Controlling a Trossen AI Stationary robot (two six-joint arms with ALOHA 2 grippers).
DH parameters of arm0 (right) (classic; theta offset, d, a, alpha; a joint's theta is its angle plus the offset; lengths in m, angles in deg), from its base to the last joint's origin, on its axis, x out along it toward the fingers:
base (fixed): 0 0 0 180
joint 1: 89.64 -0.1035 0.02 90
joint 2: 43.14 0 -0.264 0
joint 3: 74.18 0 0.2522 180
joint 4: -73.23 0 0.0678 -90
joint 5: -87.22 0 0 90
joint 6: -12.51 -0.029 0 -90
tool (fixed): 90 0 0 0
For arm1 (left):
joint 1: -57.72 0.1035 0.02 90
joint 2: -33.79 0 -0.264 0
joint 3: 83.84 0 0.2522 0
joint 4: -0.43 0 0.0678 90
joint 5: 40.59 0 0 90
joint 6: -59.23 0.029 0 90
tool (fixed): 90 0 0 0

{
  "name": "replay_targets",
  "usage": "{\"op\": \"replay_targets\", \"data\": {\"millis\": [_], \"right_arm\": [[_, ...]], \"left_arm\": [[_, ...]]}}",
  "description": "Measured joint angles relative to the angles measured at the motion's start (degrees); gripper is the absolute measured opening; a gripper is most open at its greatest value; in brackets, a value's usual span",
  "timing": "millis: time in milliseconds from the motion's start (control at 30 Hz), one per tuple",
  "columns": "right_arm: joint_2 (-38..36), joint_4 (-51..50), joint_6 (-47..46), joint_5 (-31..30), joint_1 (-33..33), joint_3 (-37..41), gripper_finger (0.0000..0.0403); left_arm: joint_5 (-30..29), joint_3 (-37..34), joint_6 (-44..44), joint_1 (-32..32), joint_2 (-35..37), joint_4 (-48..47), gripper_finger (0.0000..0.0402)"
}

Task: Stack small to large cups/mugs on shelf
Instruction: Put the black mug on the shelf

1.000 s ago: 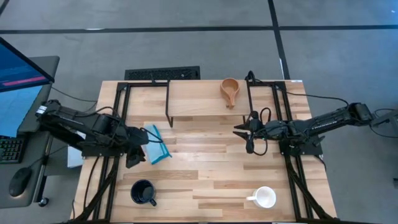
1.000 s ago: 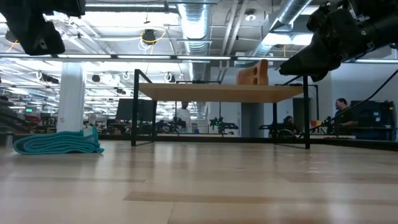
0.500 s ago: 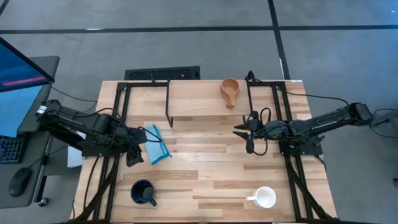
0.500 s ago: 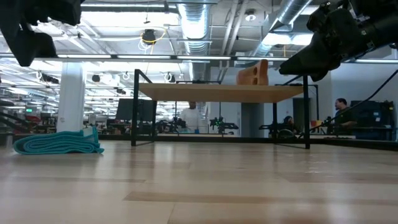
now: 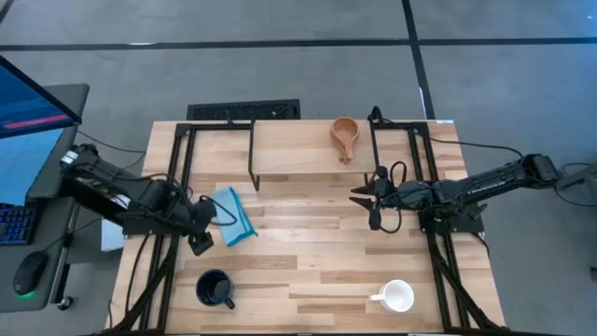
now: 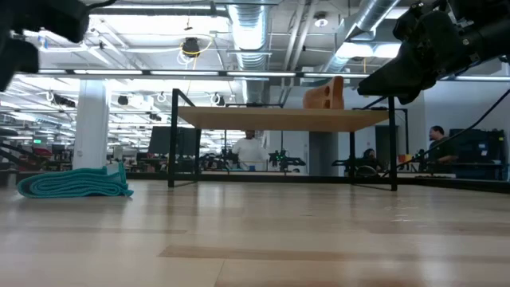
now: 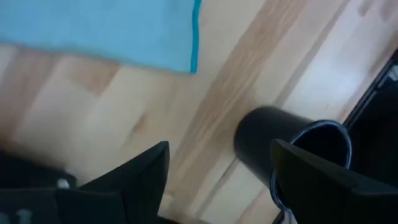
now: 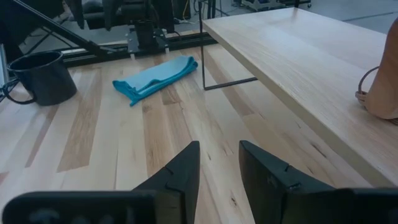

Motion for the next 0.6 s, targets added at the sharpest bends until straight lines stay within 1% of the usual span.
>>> {"op": "replay_targets", "data": {"millis": [100,300,367,500,533,600], "right_arm": [[0.00,0.00,0.00,0.00,0.00,0.00,0.0134],[0.00,0.13,2.68,0.00,0.01,0.00,0.0134],[0.00,0.13,2.89,0.00,0.00,0.00,0.0134],[0.00,0.11,2.91,0.00,0.00,0.00,0.0134],[0.00,0.11,2.91,0.00,0.00,0.00,0.0134],[0.00,0.10,2.91,0.00,0.00,0.00,0.0134]], "left_arm": [[1.79,0.00,-5.82,-3.93,-2.57,0.46,0.0272],[9.07,0.00,-13.91,-9.68,-8.73,1.67,0.0272],[10.93,0.00,-15.24,-10.71,-9.99,5.52,0.0272],[10.58,-0.01,-16.61,-11.77,-10.23,16.90,0.0272],[10.12,0.00,-17.55,-11.80,-10.22,18.61,0.0272],[9.94,0.00,-18.79,-11.80,-10.13,19.12,0.0272]]}}
